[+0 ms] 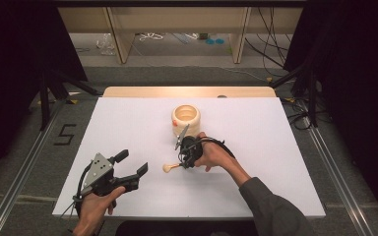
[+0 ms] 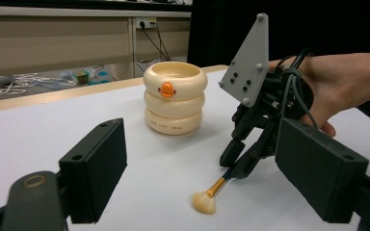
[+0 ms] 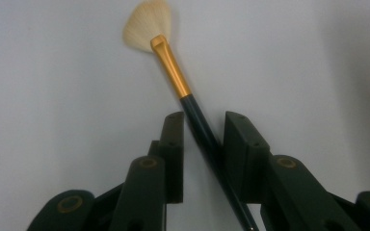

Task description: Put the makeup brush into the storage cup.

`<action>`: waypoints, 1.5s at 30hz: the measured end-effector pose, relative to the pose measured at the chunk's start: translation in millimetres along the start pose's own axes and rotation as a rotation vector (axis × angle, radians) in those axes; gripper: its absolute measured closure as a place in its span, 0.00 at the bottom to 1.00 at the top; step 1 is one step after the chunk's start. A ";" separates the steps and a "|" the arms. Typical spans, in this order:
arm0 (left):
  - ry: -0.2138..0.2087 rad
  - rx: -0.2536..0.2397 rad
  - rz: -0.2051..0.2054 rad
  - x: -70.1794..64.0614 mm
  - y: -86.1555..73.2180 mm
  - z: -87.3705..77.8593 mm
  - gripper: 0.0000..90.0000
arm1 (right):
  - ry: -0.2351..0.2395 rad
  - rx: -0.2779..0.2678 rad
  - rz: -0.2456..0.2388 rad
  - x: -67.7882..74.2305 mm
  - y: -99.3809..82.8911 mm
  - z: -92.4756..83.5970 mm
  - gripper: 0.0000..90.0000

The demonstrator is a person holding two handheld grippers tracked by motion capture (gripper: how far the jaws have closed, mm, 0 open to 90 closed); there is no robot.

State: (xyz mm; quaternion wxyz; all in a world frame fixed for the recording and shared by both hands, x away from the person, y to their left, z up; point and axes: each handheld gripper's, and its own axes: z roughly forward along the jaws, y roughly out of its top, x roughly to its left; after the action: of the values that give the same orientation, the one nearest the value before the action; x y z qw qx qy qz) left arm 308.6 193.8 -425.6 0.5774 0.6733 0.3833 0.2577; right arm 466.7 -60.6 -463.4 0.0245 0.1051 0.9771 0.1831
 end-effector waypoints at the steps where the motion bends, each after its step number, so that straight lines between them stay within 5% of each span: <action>1: 0.000 -0.001 -0.001 0.1 0.0 0.1 0.20 | 0.003 0.002 0.000 -0.1 0.2 0.0 0.79; 45: 0.000 0.001 0.001 -0.5 -0.1 0.0 0.20 | 0.002 0.086 -0.030 5.8 11.2 1.1 0.89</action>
State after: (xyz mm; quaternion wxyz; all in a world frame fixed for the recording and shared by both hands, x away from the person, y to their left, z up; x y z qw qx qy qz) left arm 308.3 193.4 -425.6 0.5768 0.6738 0.3832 0.2580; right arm 463.4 -48.8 -460.5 0.0216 0.0911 0.9856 0.1406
